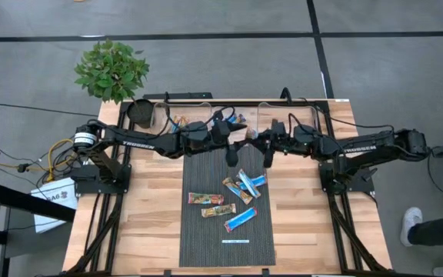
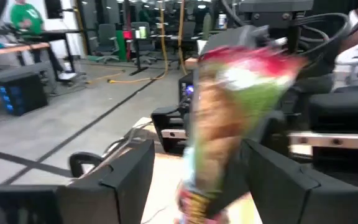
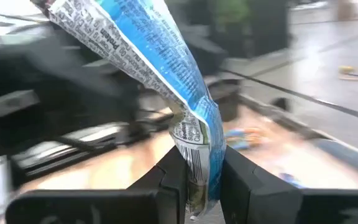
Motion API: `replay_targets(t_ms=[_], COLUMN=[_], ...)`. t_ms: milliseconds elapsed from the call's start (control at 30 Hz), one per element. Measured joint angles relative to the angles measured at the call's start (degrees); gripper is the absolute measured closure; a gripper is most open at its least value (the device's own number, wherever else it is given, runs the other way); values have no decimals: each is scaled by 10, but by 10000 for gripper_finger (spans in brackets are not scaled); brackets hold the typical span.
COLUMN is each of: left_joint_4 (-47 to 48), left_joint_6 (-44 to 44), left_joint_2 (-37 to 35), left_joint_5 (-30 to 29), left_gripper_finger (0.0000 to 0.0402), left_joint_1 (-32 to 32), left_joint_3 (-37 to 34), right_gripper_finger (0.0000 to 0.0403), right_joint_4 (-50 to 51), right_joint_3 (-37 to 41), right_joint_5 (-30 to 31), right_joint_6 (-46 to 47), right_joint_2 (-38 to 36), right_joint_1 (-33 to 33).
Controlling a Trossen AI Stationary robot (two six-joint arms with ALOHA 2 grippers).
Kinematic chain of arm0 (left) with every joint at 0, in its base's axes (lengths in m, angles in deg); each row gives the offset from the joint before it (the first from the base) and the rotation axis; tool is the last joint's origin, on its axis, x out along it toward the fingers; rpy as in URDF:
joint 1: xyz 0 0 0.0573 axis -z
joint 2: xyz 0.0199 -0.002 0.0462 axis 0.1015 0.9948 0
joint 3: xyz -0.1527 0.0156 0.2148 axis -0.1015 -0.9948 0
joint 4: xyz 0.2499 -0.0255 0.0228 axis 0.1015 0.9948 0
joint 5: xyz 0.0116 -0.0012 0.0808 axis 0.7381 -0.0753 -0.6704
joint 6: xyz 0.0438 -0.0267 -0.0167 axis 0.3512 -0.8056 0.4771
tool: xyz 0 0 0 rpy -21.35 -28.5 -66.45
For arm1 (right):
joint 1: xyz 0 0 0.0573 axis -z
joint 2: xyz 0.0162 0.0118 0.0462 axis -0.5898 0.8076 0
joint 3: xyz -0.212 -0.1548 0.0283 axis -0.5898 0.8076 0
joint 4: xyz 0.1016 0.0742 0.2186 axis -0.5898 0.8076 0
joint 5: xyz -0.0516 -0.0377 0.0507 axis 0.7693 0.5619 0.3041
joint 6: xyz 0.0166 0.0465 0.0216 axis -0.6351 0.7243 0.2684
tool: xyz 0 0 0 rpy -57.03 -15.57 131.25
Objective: Pick and place Granola Bars by type
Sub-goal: Put the red granola bar into the right transparent bin
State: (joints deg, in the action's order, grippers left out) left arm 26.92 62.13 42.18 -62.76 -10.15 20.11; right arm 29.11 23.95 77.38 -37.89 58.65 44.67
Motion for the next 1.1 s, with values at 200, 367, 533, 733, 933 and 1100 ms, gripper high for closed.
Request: replay_targets(t_ms=[200, 367, 533, 733, 933, 1100], left_joint_4=[17, 47, 90, 150, 204, 244], left_joint_6=[33, 46, 50, 51, 65, 81], left_joint_2=[0, 0, 0, 0, 0, 0], left_joint_5=[-65, -117, -150, -177, -180, -179], left_gripper_finger=[168, 170, 171, 171, 171, 171], left_joint_1=[1, 1, 1, 0, 0, 1], left_joint_3=[0, 0, 0, 0, 0, 0], right_gripper_finger=[347, 347, 347, 347, 347, 347], right_joint_4=[36, 79, 168, 283, 394, 471], right_joint_3=[0, 0, 0, 0, 0, 0], right_joint_5=[51, 107, 165, 210, 223, 223], right_joint_6=[0, 0, 19, 74, 150, 221], right_joint_2=[0, -2, -25, -69, -106, -113], right_joint_1=[51, 88, 123, 160, 191, 214])
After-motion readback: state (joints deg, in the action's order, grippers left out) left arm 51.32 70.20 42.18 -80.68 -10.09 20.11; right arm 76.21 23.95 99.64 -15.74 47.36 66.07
